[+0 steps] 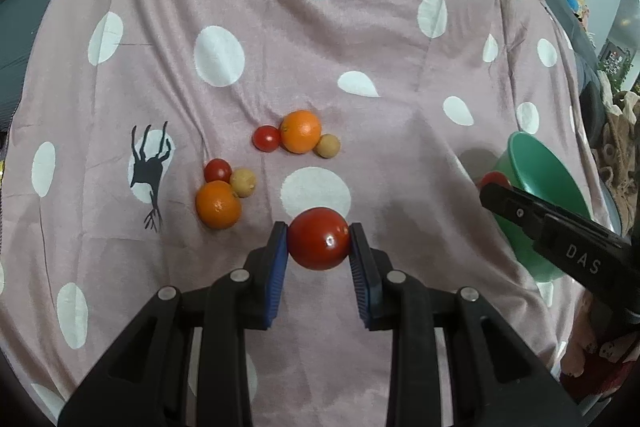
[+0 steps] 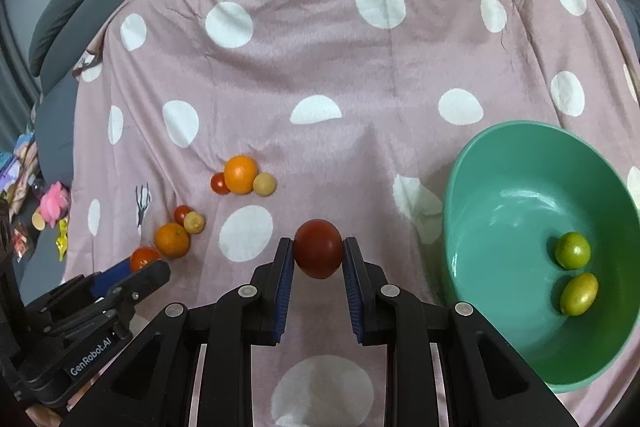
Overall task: Organize fruits
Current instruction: 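Carry both red tomatoes over the green bowl and open both grippers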
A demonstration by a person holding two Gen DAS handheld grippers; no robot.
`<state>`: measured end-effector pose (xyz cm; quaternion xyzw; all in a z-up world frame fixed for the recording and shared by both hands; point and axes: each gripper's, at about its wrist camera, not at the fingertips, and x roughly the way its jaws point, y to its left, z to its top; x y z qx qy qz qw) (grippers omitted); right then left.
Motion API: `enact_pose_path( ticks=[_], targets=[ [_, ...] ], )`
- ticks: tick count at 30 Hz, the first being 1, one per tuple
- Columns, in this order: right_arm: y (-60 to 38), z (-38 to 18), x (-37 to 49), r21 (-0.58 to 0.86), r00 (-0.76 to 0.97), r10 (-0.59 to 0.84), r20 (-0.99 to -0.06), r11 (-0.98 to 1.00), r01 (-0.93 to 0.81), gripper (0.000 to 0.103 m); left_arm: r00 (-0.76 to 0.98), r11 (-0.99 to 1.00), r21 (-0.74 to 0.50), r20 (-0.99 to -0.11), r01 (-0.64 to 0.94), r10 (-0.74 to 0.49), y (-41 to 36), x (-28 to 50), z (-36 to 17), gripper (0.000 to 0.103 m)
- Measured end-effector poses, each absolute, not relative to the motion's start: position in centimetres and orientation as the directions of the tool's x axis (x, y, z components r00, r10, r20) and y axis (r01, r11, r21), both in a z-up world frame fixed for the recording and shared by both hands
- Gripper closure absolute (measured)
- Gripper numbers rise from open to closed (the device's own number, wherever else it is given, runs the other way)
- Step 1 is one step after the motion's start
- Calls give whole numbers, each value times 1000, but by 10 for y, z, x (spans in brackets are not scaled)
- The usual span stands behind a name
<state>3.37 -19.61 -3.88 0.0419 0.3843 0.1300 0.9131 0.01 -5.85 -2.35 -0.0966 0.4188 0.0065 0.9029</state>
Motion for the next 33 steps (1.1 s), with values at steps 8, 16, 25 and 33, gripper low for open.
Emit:
enact_pose_path(
  ticks=[8, 16, 25, 33],
  targets=[
    [-204, -29, 28, 193, 692, 284, -663, 959, -208, 77, 659, 982, -183, -745, -55, -102, -68, -3, -19, 74],
    [-218, -19, 24, 217, 718, 297, -629, 954, -205, 77, 664, 983, -184, -737, -21, -124, -81, -2, -13, 74],
    [-251, -12, 22, 255, 751, 274, -601, 956, -145, 77, 679, 987, -159, -722, 27, -135, -115, 8, 1, 74],
    [-282, -5, 17, 274, 788, 222, -575, 959, -71, 77, 684, 978, -186, -702, 94, -199, -151, 18, 8, 74]
  ],
)
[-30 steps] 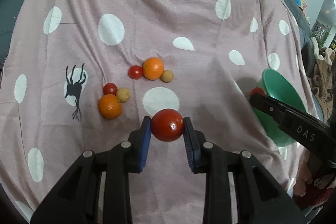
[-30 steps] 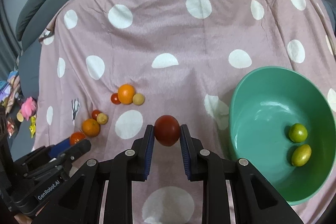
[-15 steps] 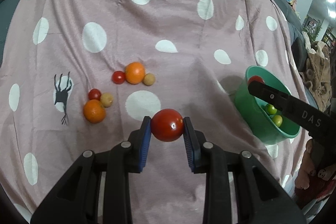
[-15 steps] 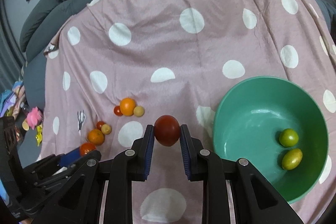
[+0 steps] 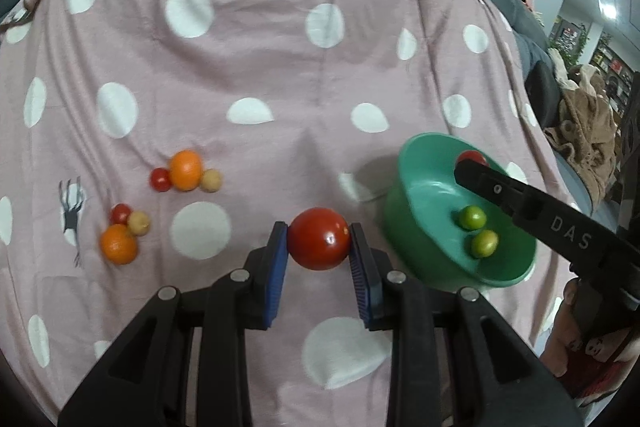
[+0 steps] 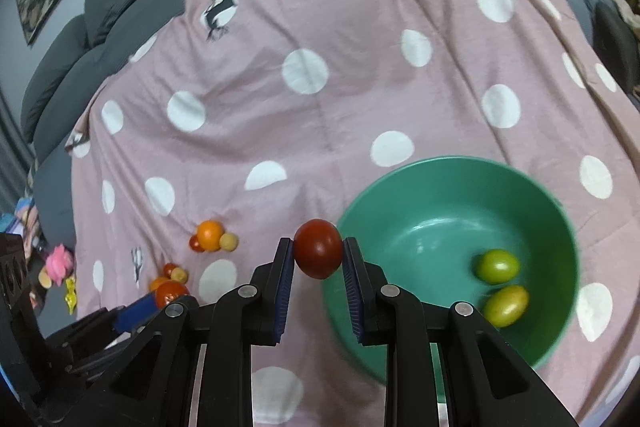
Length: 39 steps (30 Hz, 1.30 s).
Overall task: Organize fruits
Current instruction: 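Carry both red tomatoes over the green bowl and open both grippers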
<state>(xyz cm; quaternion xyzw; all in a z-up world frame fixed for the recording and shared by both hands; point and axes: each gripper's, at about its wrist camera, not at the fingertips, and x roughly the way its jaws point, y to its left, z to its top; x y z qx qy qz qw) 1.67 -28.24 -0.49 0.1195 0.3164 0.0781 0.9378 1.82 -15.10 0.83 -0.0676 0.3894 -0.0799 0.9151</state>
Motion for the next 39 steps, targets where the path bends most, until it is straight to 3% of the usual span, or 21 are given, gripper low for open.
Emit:
enact_pose_path(
  ticks=[22, 39],
  targets=[
    [-365, -4, 5, 304, 819, 13, -573, 932, 198, 77, 652, 951, -199, -693, 238, -308, -235, 48, 9, 74],
    [-394, -15, 4, 312, 789, -56, -612, 900, 305, 77, 609, 933, -184, -715, 309, -343, -273, 62, -1, 74]
  ],
)
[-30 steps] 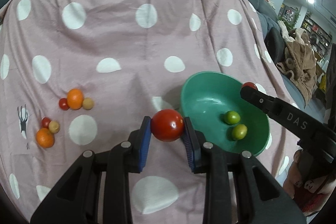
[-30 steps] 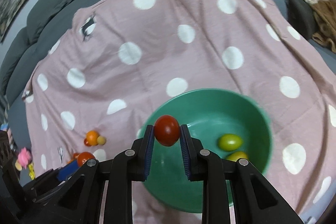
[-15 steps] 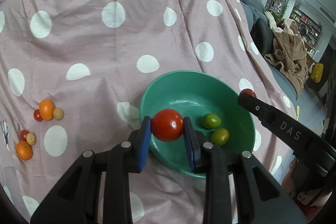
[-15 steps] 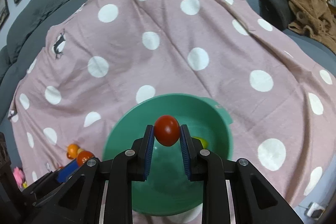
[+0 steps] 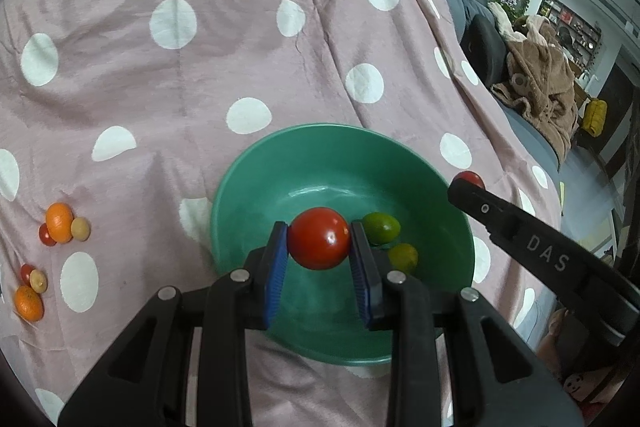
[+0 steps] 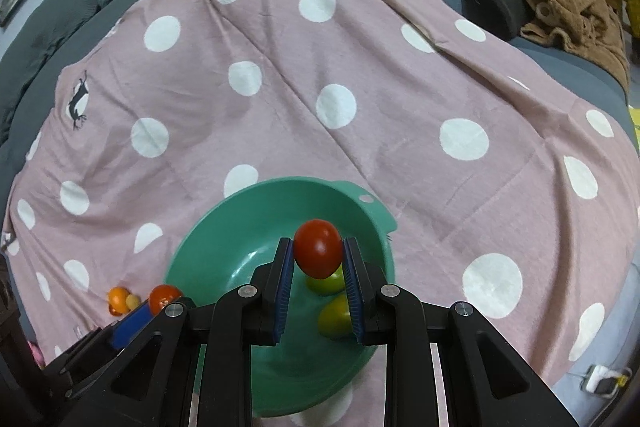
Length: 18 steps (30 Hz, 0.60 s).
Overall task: Organize fruits
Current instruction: 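Carry both red tomatoes over the green bowl and open both grippers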
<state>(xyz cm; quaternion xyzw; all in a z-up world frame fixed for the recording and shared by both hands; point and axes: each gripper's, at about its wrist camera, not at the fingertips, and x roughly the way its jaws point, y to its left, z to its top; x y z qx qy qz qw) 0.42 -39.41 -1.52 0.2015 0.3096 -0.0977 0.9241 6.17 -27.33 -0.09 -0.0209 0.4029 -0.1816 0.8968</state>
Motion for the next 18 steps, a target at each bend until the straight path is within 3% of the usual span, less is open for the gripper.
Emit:
enact_pose_path(
  ticks=[18],
  targets=[
    [-401, -21, 7, 304, 766, -77, -638, 889, 342, 77, 574, 921, -183, -736, 343, -360, -293, 67, -11, 74]
  ],
)
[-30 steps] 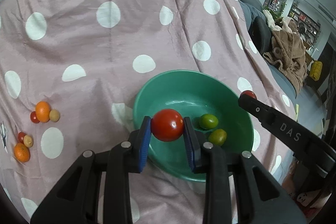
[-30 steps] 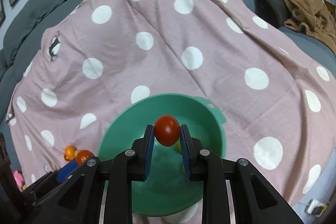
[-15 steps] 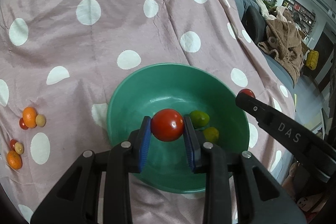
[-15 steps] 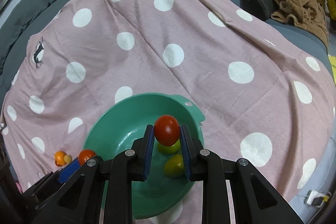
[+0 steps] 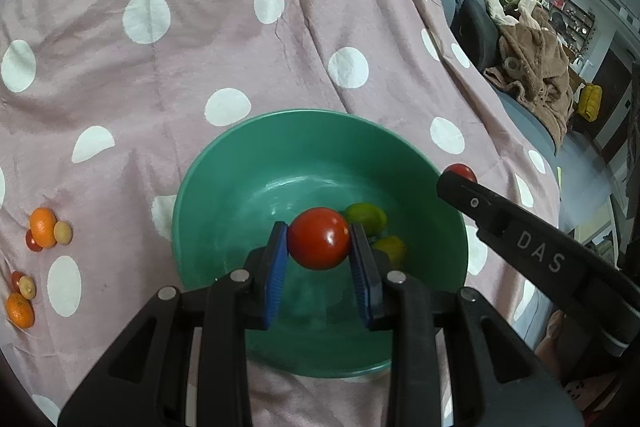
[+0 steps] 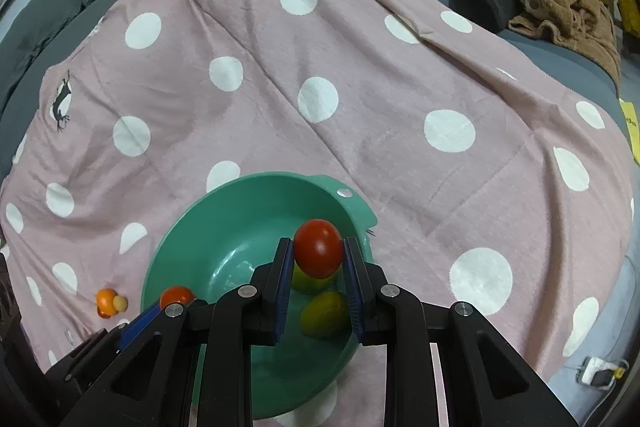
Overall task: Organize fruits
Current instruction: 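Carry both red tomatoes over the green bowl and open both grippers, then move both open grippers back to the remaining fruit cluster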
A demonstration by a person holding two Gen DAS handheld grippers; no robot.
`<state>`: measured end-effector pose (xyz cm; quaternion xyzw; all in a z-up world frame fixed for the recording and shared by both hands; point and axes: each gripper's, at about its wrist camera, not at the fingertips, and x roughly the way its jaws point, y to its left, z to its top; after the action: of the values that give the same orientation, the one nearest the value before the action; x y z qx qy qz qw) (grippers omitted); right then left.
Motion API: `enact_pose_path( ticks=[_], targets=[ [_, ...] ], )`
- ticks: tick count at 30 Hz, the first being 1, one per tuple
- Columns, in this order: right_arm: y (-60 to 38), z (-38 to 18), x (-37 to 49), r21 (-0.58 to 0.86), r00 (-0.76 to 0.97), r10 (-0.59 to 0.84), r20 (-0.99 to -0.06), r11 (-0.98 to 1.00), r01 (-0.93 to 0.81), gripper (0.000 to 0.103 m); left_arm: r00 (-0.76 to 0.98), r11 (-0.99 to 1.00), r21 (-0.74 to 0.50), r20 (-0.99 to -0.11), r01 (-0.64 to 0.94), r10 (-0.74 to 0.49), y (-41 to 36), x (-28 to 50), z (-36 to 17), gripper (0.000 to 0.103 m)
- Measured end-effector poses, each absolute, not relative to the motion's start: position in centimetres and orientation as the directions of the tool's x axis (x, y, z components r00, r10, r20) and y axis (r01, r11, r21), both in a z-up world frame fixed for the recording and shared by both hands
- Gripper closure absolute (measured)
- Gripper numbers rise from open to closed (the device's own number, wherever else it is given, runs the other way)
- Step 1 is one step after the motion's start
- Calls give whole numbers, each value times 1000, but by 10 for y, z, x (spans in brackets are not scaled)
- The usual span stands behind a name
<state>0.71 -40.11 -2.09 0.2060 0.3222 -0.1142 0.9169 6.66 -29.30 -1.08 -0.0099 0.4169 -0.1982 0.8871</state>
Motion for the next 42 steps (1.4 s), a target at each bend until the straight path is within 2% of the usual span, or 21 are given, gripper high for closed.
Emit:
enact_pose_path(
  ticks=[17, 19, 21, 24, 25, 26, 38, 42],
  targets=[
    [-402, -21, 7, 296, 756, -85, -649, 887, 354, 77, 552, 910, -216, -738, 354, -389, -296, 67, -11, 72],
    [-400, -21, 8, 277, 749, -102, -654, 889, 363, 77, 556, 912, -232, -733, 337, -392, -292, 68, -8, 61],
    [-399, -19, 7, 280, 756, -106, -646, 889, 363, 77, 572, 912, -243, -717, 330, -398, -285, 64, -1, 56],
    [-398, -16, 5, 296, 771, -96, -630, 888, 352, 60, 599, 917, -240, -699, 319, -391, -270, 56, 7, 42],
    [-395, -14, 4, 287, 773, -105, -625, 891, 353, 55, 611, 921, -238, -693, 308, -383, -261, 52, 11, 42],
    [-391, -12, 4, 274, 775, -115, -621, 895, 352, 55, 621, 927, -234, -691, 294, -371, -252, 49, 13, 41],
    [-339, -1, 15, 188, 796, -87, -599, 951, 245, 55, 701, 971, -237, -690, 19, -182, -103, 17, 29, 37],
    [-322, 2, 16, 220, 821, -62, -568, 949, 224, 55, 723, 969, -226, -685, -103, -83, -52, 9, 19, 37]
  ],
)
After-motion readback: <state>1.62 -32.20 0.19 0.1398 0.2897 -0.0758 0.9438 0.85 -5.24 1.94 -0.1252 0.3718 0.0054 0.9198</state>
